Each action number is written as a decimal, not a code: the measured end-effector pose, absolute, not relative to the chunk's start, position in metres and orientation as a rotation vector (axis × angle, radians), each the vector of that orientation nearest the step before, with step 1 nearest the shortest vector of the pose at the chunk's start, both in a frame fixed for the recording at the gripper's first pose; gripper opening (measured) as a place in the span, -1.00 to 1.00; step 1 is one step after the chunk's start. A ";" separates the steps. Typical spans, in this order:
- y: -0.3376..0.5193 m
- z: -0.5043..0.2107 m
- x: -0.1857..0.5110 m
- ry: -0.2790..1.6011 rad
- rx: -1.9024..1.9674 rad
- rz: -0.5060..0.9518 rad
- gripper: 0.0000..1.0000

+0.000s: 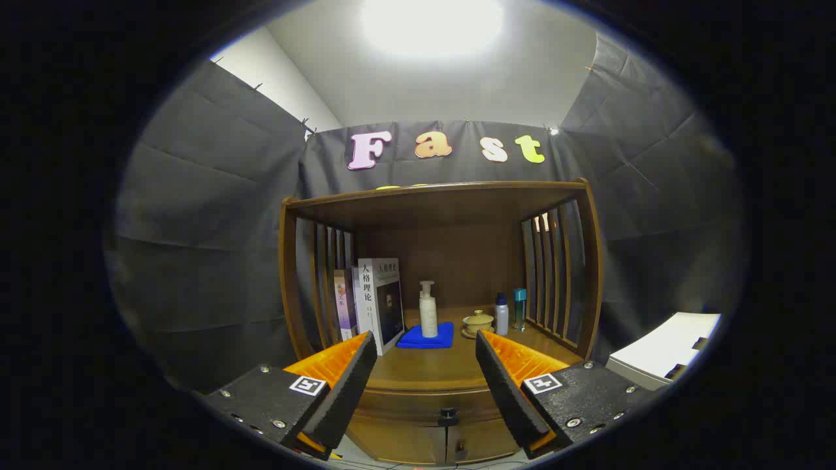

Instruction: Pull open the drawer, take out the items inside it, and place them on the countertop above the cabinet.

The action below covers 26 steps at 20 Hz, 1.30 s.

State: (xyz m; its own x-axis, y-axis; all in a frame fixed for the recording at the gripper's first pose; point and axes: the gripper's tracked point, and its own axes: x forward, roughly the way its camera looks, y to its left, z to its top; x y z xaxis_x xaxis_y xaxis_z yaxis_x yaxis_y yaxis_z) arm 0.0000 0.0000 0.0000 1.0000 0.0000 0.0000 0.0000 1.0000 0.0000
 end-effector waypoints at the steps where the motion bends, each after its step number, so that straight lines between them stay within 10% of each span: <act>1: 0.000 -0.001 -0.001 0.000 0.002 0.000 0.89; 26: -0.036 -0.035 0.019 0.059 0.019 -0.049 0.89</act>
